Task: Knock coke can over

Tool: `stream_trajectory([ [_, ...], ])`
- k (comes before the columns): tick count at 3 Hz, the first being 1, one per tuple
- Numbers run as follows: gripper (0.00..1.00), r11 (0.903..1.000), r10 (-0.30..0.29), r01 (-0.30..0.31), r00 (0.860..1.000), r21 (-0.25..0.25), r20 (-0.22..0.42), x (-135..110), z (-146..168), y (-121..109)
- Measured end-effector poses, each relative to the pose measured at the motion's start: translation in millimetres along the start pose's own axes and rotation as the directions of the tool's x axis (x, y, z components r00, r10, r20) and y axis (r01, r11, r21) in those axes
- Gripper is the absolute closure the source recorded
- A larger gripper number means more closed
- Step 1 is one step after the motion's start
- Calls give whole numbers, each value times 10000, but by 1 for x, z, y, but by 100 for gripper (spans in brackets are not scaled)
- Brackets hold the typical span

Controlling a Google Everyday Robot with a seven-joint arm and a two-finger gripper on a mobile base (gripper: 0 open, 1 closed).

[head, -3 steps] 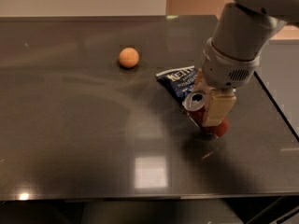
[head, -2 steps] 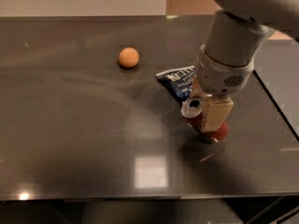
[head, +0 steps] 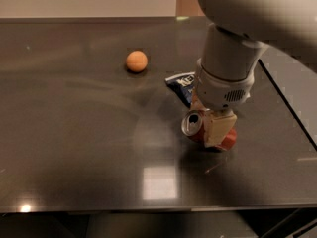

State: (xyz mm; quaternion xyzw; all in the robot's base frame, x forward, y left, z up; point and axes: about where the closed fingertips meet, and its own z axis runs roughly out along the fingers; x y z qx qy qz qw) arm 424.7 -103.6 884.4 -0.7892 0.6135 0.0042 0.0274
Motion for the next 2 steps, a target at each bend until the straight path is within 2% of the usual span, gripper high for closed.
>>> stream_trajectory([
  [1,0,9997,-211,212,9998,-103,71,-8,5,1],
  [2,0,9991,-183,207,9978,-377,641,-21,13,1],
])
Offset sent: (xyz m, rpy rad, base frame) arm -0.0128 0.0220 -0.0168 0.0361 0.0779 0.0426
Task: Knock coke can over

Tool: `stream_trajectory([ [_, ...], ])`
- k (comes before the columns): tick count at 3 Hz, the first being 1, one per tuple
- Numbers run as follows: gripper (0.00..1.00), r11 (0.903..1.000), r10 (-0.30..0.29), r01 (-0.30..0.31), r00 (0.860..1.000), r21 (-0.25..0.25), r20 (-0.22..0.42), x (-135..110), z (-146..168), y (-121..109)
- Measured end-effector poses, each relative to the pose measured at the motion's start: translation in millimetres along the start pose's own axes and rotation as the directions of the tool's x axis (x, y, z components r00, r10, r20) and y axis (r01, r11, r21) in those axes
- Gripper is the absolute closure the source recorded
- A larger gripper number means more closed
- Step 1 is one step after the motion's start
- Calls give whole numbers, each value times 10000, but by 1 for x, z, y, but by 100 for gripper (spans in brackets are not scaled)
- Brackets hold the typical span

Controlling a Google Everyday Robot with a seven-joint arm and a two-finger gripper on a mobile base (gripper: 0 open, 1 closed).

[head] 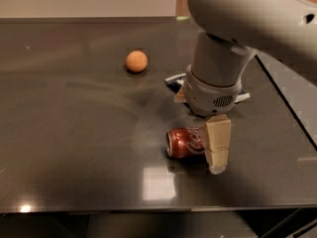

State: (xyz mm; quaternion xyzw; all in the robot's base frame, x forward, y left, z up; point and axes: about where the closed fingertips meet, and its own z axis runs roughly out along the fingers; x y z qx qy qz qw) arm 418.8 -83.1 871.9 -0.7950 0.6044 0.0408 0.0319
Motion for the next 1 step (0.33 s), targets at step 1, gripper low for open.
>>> stream_trajectory([
  [1,0,10000,-4,4,10000,34,21,-1,0,-1],
])
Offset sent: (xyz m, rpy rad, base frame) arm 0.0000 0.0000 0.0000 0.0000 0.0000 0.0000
